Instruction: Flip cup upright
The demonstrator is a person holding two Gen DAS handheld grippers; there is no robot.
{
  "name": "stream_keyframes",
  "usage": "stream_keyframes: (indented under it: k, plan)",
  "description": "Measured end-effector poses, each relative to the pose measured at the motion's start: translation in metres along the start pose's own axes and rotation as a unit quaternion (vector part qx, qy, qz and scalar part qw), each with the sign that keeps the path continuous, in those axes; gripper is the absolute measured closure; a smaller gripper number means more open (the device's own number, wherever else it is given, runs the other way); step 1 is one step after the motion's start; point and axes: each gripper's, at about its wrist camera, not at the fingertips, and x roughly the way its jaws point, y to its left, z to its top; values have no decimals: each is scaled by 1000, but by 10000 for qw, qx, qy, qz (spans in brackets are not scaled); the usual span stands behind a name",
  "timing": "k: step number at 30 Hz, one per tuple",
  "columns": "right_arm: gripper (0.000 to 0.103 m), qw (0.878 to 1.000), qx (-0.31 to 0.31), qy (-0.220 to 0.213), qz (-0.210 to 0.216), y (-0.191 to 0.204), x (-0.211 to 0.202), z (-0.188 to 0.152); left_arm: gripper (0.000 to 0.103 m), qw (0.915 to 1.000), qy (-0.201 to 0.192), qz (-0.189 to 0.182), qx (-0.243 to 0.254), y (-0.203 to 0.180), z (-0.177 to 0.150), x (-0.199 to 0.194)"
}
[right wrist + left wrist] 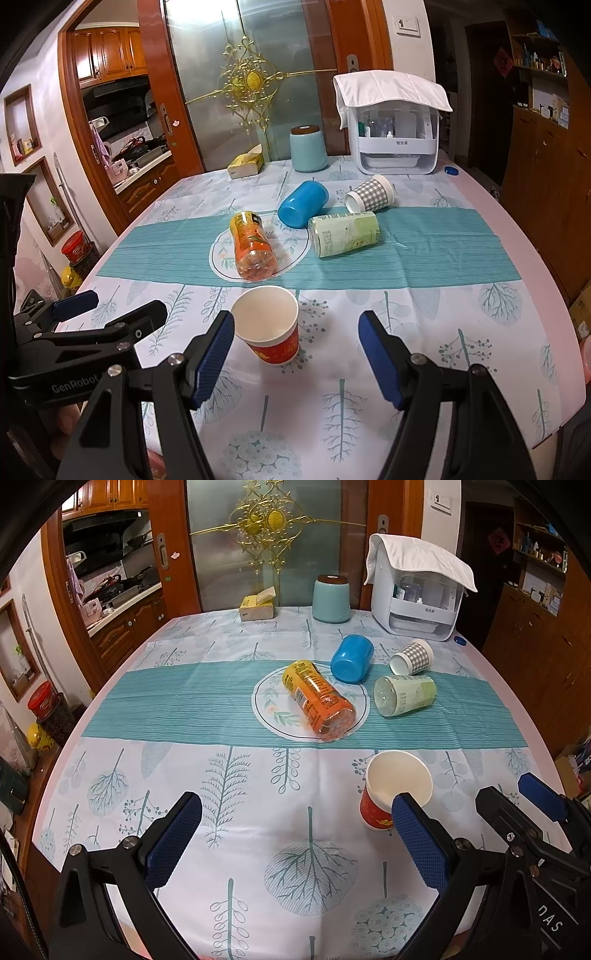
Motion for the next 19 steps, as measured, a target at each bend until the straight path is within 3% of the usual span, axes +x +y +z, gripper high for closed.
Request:
stream_keyframes:
  k: [19]
  plan:
    - [33, 10000, 37, 36, 43, 0, 3, -3, 1, 10000, 24, 77, 8, 0, -3, 1]
